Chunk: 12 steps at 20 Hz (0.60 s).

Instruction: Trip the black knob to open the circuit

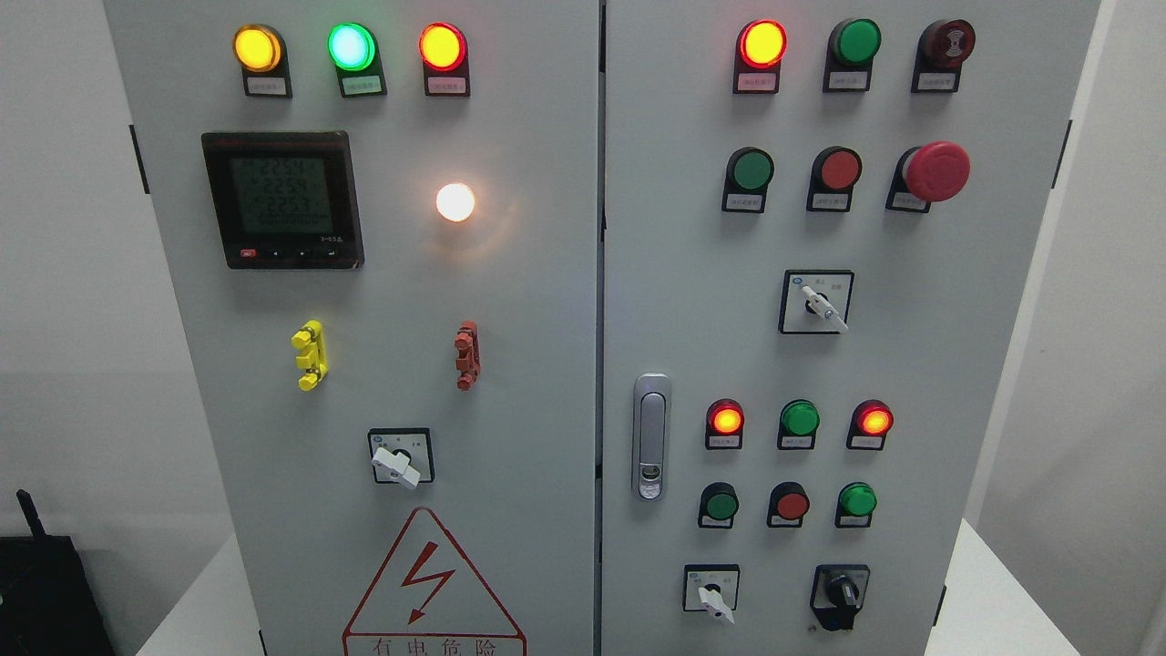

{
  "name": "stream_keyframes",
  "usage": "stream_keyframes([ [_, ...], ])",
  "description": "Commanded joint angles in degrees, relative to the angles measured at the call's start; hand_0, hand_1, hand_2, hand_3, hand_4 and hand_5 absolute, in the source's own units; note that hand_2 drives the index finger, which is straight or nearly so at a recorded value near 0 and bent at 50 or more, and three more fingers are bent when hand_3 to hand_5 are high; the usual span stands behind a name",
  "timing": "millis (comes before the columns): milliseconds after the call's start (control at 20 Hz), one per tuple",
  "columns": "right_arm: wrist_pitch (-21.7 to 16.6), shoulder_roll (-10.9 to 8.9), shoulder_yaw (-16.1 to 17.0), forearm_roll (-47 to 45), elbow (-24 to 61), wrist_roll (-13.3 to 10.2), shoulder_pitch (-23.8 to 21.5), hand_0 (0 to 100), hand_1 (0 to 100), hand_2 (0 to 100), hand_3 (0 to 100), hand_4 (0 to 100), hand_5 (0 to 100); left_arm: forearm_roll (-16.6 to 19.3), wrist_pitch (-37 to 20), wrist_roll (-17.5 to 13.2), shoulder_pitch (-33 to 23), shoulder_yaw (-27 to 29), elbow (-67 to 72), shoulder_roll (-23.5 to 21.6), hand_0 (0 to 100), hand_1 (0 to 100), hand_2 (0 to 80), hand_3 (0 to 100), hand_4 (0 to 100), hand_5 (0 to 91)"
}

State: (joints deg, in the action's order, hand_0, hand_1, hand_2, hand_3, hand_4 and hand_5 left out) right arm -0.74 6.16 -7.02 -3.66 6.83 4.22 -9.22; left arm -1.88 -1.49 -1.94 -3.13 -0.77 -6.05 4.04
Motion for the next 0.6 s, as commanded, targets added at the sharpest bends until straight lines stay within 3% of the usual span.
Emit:
stream_keyframes([
  [0, -0.66, 0.26, 0.6, -0.03, 2.03, 0.27, -0.36, 0, 17, 0, 0, 0, 0, -0.14, -0.18, 0.01, 0.14, 0.07, -0.01, 0.09, 12, 39, 0.0, 0, 0, 0.0],
  [401, -0.93, 0.43, 5.26, 0.23, 8.72, 0.27, -1.5, 0, 17, 0, 0, 0, 0, -0.14, -0.18, 0.01, 0.23, 0.07, -0.01, 0.09, 12, 39, 0.0, 0, 0, 0.0],
  [551, -3.91, 0.43, 5.62, 0.23, 9.87, 0.0, -2.03, 0, 17, 0, 0, 0, 0, -0.14, -0.18, 0.01, 0.14, 0.07, -0.01, 0.09, 12, 39, 0.0, 0, 0, 0.0],
])
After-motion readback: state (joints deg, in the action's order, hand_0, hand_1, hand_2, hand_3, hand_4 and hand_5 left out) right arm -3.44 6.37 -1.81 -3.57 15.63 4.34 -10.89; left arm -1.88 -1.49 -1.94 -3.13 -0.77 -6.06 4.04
